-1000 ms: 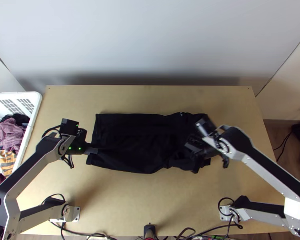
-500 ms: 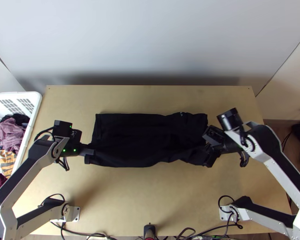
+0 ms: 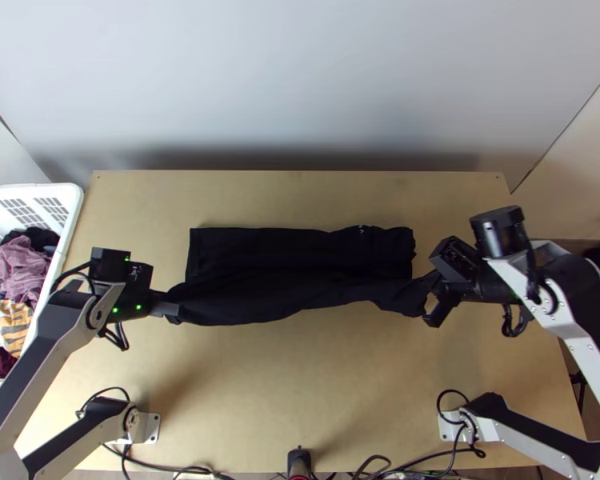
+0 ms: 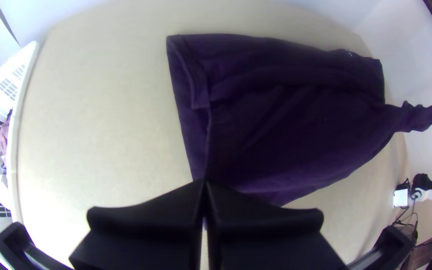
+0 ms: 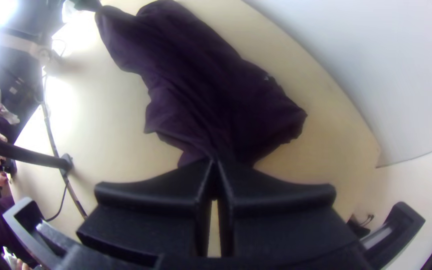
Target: Fold the t-shirt
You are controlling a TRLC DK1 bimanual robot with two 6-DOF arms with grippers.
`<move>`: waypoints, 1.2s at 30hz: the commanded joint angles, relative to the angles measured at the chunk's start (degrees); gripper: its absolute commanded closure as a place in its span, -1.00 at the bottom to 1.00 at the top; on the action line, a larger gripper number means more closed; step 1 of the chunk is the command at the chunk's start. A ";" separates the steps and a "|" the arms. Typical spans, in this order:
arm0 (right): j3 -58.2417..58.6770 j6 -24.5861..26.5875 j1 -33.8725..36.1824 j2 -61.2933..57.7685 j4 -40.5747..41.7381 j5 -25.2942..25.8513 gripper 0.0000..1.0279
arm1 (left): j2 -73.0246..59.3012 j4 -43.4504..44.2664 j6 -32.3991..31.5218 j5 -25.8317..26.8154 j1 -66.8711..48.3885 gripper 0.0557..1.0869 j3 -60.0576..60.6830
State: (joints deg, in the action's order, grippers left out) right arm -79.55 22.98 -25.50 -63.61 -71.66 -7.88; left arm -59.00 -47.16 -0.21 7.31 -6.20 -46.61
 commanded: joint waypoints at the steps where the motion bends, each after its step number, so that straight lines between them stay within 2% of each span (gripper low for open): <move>1: -2.54 -0.66 0.18 1.92 -1.73 0.67 0.95 | 3.02 -2.33 -0.14 0.34 0.57 0.93 0.12; 4: -3.07 -1.45 0.18 2.18 -2.08 0.67 0.95 | 3.19 -2.24 0.12 0.25 0.75 0.92 1.87; 5: -2.98 -1.63 0.18 2.18 -2.26 0.67 0.95 | 3.10 -1.89 0.12 0.34 0.66 0.81 2.58; 7: -2.72 -2.24 0.01 2.27 -2.26 0.67 0.95 | 2.66 -0.66 0.30 0.42 0.13 0.37 3.54; 12: -1.93 -3.38 -0.70 2.00 -2.26 0.67 0.95 | 1.17 2.51 -1.20 1.39 -2.07 0.06 5.04; 14: -1.84 -3.38 -0.78 1.92 -2.26 0.67 0.95 | 0.12 2.95 -2.17 2.01 -2.77 -0.18 5.92; 17: -1.93 -3.38 -1.13 1.74 -2.43 0.67 0.95 | 0.29 2.42 -3.57 2.36 -5.41 -0.37 6.88; 23: -1.66 -3.38 -2.45 1.12 -2.70 1.11 0.95 | 2.58 -5.49 -3.31 10.09 -9.62 -0.37 7.50; 31: -2.37 -3.47 -2.45 0.33 -2.52 1.64 0.95 | -1.20 -4.26 -1.81 8.33 -13.58 -0.30 9.26; 36: -2.37 -3.38 -2.37 0.42 -3.14 2.25 0.95 | -0.76 -3.82 -1.37 3.59 -12.61 -0.30 9.78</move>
State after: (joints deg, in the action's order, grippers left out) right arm -81.69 19.53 -27.81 -63.05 -74.26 -6.33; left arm -59.27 -51.33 -2.35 14.74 -18.33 -37.76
